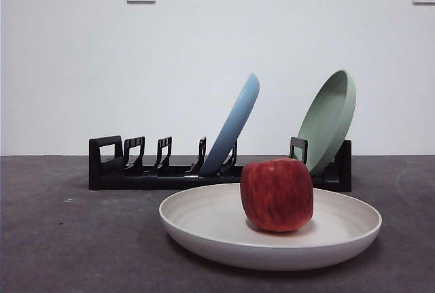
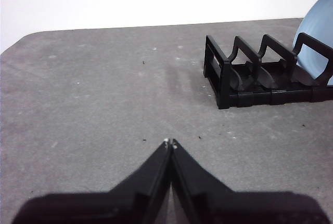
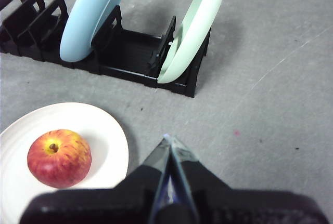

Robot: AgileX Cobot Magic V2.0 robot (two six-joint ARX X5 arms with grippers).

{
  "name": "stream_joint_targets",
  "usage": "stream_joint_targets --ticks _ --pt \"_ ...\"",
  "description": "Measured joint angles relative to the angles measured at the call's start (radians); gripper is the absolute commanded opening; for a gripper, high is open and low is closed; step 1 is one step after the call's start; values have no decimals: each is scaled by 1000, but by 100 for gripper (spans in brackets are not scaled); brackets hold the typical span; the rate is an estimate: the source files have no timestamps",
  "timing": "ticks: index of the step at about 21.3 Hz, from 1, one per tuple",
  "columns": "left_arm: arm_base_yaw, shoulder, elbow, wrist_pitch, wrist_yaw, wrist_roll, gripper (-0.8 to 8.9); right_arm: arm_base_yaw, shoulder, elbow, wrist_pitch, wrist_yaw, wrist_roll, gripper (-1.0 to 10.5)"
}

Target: Take the yellow plate from the plate rack,put the plate on the table,take the apple from the table,put the apple in the plate

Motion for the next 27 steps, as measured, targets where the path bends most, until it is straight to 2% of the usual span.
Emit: stream_joint_targets --ticks 3,6,10,12,18,27 --pt "0 0 0 0 0 0 -3 -39 -76 -8 24 14 -57 -15" --pt "0 0 0 0 0 0 -3 -143 -207 -121 170 -7 -85 -15" --pt "0 0 0 0 0 0 -3 -306 -412 -377 397 -177 -95 -15" --pt "0 0 0 0 0 0 -3 -355 -473 -480 473 -237 -96 -15" --pt "0 0 0 0 0 0 -3 -379 -560 -639 510 -271 -96 -15" --pt "0 0 0 0 0 0 -3 -379 -640 -732 522 -271 -87 -15"
